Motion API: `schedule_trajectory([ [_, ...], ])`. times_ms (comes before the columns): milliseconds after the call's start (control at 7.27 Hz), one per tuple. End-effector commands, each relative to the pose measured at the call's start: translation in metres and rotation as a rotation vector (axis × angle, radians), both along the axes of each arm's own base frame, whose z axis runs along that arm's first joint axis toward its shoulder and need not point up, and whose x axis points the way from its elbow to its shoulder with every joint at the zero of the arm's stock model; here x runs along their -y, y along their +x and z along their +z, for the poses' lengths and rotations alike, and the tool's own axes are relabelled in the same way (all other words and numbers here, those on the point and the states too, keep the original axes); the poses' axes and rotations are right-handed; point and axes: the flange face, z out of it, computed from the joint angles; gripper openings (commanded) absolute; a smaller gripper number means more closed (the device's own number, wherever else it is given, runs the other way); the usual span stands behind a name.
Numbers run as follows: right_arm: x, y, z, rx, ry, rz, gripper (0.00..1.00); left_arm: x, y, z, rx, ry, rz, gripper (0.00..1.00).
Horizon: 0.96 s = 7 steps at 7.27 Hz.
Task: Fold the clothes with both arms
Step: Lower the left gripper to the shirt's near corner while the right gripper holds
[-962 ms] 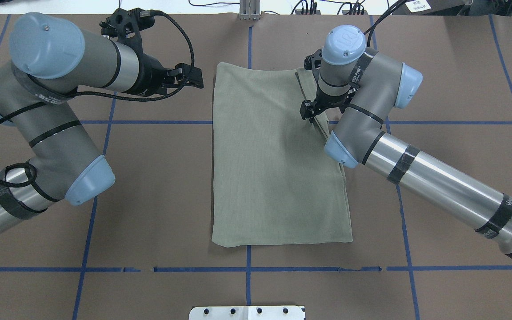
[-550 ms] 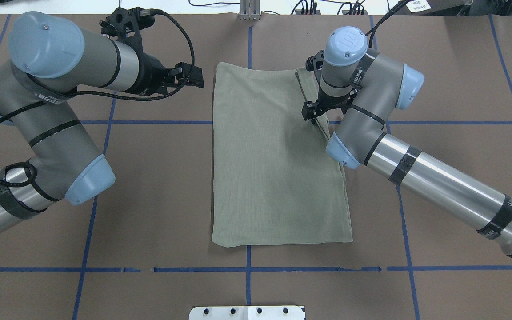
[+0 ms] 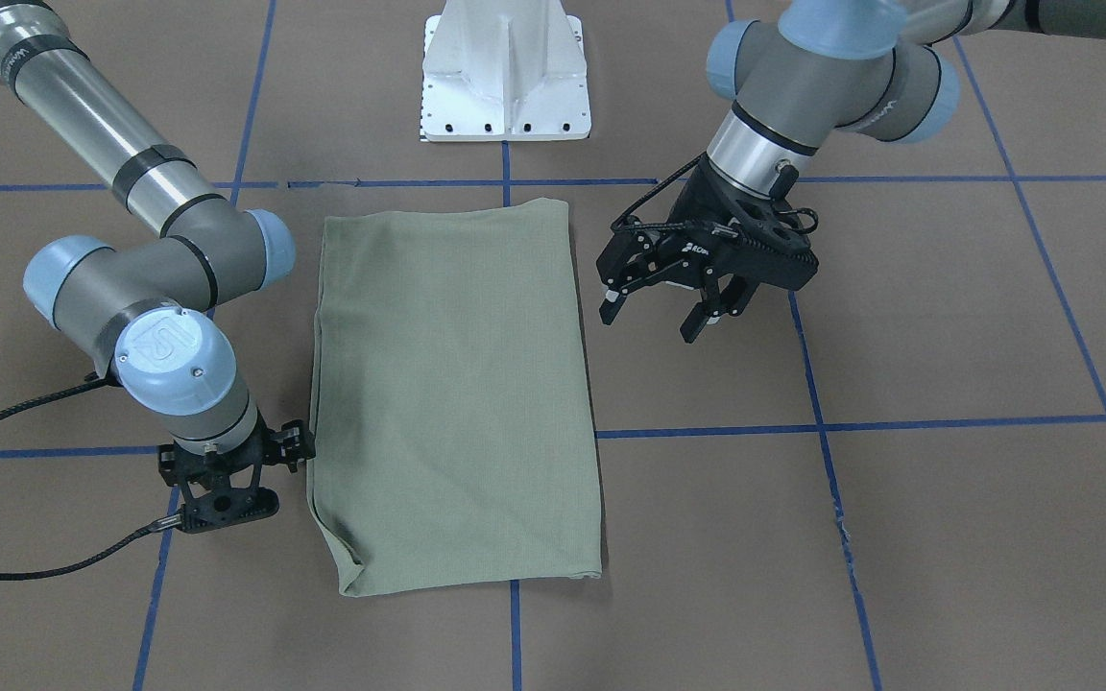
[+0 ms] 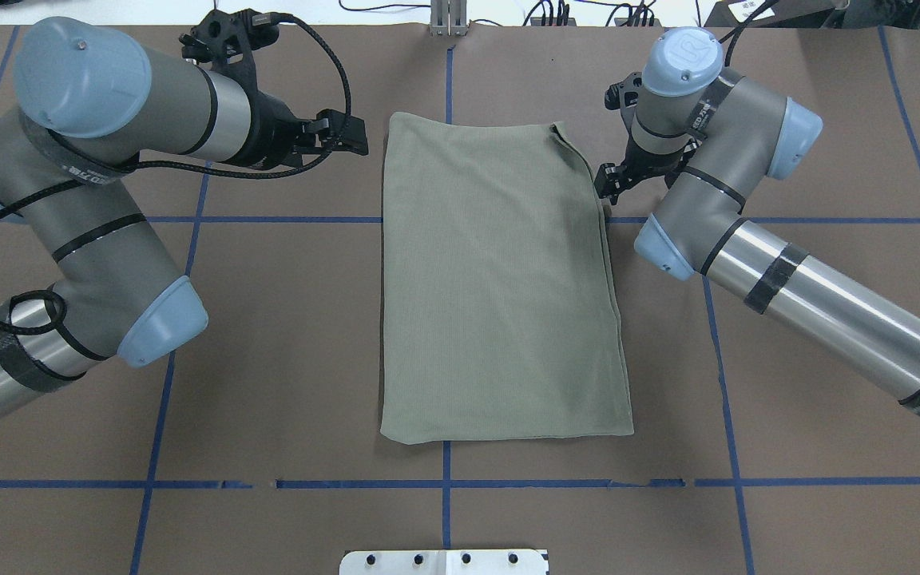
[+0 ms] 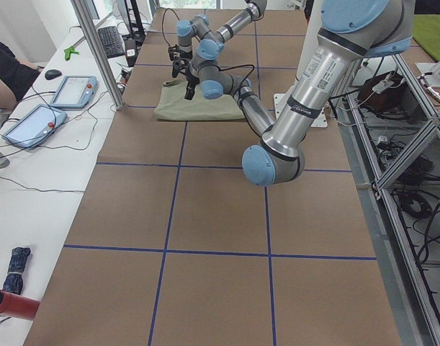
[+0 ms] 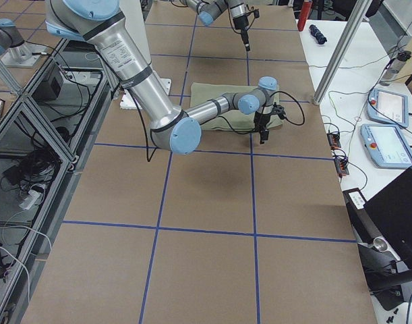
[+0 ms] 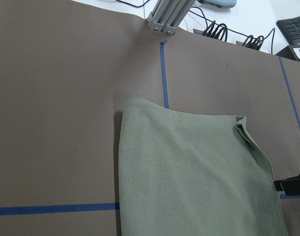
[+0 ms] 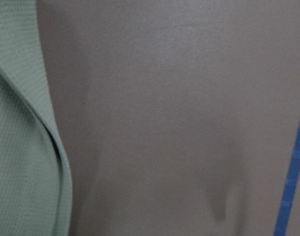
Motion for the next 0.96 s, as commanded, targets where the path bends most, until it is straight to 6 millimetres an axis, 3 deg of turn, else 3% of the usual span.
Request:
schedule_trajectory([
  [0,0.015,0.025,-0.009,0.057,-0.032,0.004,1.00,0.000,0.000,-0.001,-0.002,0.000,0.000,1.00],
  [275,0.017,0.029,-0.040,0.098,-0.013,0.008,1.00,0.000,0.002,0.002,0.003,-0.007,0.001,1.00],
  [412,0.006,0.035,-0.055,0.126,0.009,0.006,1.00,-0.005,0.006,0.002,-0.001,-0.021,0.012,1.00],
  [550,-0.027,0.033,-0.068,0.146,0.009,-0.005,1.00,-0.026,0.026,0.006,-0.044,-0.127,0.082,1.00],
  [687,-0.068,0.039,-0.083,0.177,-0.006,0.009,1.00,-0.056,0.046,-0.004,-0.102,-0.239,0.102,1.00],
  [825,-0.104,0.052,-0.084,0.206,-0.028,0.039,1.00,-0.094,0.072,0.011,-0.103,-0.329,0.127,1.00],
])
